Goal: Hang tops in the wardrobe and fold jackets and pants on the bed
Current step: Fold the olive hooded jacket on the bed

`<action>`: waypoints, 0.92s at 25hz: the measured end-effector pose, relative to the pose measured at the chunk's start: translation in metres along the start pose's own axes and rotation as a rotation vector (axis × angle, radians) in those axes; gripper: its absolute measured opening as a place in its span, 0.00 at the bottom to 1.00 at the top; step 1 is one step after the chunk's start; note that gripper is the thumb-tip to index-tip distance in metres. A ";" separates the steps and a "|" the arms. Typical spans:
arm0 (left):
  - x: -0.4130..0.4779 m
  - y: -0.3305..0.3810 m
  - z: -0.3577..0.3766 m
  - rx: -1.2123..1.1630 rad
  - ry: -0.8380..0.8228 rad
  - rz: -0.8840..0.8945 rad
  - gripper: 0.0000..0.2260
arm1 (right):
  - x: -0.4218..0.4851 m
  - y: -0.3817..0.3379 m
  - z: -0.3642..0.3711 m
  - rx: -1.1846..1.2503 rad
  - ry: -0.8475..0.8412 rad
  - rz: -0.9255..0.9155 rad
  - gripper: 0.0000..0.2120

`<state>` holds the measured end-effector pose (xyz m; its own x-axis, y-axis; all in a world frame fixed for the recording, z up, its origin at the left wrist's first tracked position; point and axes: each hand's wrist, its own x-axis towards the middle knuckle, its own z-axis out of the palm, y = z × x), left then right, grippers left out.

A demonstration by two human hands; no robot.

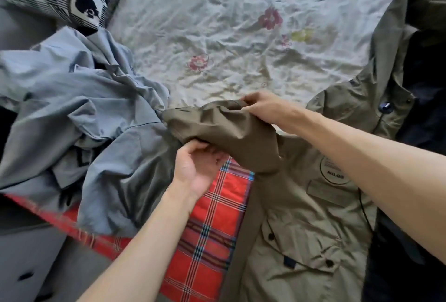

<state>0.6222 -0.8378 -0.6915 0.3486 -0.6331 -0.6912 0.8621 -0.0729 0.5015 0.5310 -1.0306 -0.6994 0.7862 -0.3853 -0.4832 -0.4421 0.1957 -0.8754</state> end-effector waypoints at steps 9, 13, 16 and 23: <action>0.011 0.110 0.021 0.113 0.062 0.356 0.15 | -0.029 -0.029 0.030 -0.454 0.582 -0.487 0.15; 0.000 0.090 -0.034 -0.045 0.457 0.502 0.12 | -0.048 0.024 0.043 -0.669 0.846 -0.405 0.21; -0.001 0.045 -0.072 0.192 1.009 0.240 0.18 | -0.082 0.095 0.030 -0.860 0.781 -0.150 0.25; 0.041 -0.020 0.027 1.724 -0.053 0.570 0.22 | -0.140 0.153 -0.058 -0.432 1.125 0.289 0.22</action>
<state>0.6089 -0.8827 -0.7158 0.3914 -0.8817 -0.2634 -0.6610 -0.4685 0.5861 0.3283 -0.9992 -0.7647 -0.0771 -0.9791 -0.1884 -0.8115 0.1714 -0.5586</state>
